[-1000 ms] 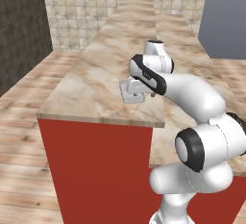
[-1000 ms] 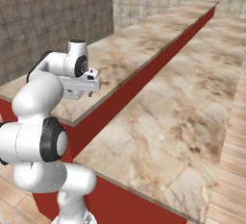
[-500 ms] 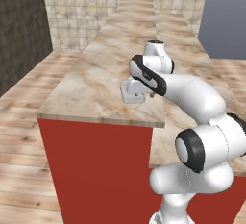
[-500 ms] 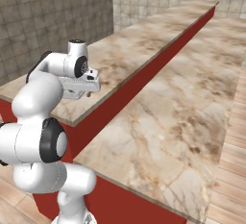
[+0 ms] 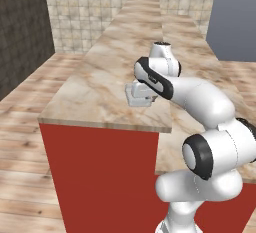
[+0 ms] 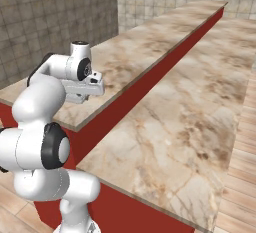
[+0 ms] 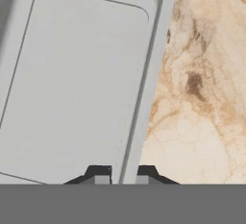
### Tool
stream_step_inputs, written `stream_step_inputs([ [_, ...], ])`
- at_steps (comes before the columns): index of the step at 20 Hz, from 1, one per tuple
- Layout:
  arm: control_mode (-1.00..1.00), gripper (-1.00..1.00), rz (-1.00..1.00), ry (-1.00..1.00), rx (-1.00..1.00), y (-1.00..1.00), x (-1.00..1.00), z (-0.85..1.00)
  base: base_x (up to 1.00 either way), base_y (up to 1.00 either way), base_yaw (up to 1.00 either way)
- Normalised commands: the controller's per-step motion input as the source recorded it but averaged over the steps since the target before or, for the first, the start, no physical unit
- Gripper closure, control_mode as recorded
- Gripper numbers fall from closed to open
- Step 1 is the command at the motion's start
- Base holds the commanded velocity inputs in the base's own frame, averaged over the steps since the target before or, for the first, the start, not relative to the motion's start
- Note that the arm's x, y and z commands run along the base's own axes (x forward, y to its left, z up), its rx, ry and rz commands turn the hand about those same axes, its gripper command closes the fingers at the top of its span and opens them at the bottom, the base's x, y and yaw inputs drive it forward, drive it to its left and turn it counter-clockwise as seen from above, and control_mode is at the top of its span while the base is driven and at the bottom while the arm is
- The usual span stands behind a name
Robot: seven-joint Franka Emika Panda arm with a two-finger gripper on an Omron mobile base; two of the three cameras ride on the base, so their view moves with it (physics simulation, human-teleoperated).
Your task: Pick the bowl and tupperware and place them in the sink. Then turn on the water.
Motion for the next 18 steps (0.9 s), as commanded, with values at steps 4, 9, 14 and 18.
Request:
stream_step_inputs([
  [4,-1.00,1.00,0.00,0.00,0.00,0.00,0.00,0.00,0.00,0.00,0.00],
  [9,-1.00,1.00,0.00,0.00,0.00,0.00,0.00,0.00,0.00,0.00,0.00],
  [14,-1.00,1.00,0.00,0.00,0.00,-0.02,-0.04,0.19,0.00,0.00,0.00],
  [18,-1.00,1.00,0.00,0.00,0.00,-0.05,-0.11,0.33,0.00,0.00,0.00],
])
